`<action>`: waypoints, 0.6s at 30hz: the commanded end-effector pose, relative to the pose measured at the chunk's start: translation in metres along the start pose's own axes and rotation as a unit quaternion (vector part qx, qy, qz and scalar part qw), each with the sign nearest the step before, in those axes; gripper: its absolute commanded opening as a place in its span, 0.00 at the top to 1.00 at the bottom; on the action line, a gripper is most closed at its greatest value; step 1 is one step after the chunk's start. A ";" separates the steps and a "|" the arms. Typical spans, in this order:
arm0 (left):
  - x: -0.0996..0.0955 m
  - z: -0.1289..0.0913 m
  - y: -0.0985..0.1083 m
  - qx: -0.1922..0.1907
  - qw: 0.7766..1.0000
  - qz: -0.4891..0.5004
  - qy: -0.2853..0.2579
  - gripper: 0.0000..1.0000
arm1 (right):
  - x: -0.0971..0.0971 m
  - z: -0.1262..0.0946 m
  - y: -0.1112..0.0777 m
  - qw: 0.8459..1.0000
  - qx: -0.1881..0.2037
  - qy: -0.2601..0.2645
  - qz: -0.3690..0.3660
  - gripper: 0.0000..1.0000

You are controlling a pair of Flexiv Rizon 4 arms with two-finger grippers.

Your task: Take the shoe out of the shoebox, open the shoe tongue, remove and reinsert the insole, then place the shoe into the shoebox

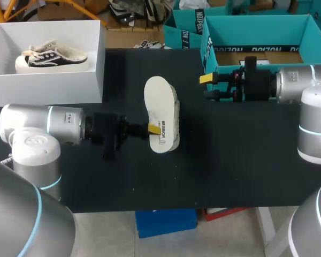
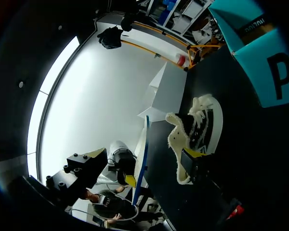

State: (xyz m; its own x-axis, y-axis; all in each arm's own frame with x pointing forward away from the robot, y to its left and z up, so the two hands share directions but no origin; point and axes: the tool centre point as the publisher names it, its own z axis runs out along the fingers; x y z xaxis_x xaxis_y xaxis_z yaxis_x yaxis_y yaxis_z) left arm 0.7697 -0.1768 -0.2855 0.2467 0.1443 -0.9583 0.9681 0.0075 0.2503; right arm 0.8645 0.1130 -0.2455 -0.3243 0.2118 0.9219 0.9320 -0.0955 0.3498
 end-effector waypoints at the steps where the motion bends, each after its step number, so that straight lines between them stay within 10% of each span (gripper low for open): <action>1: -0.001 0.008 0.011 0.002 1.000 0.005 0.002 1.00 | -0.001 0.002 0.000 1.000 -0.001 -0.001 0.000 0.00; 18: 0.001 0.010 0.013 -0.009 1.000 -0.002 -0.002 1.00 | -0.002 0.003 0.000 1.000 0.012 0.003 -0.002 0.00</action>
State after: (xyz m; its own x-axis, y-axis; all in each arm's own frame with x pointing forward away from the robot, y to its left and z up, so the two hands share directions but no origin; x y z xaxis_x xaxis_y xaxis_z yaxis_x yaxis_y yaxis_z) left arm 0.7839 -0.1860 -0.2845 0.2410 0.1371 -0.9608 0.9690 0.0218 0.2461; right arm 0.8643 0.1135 -0.2455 -0.3256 0.2117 0.9215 0.9320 -0.0924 0.3505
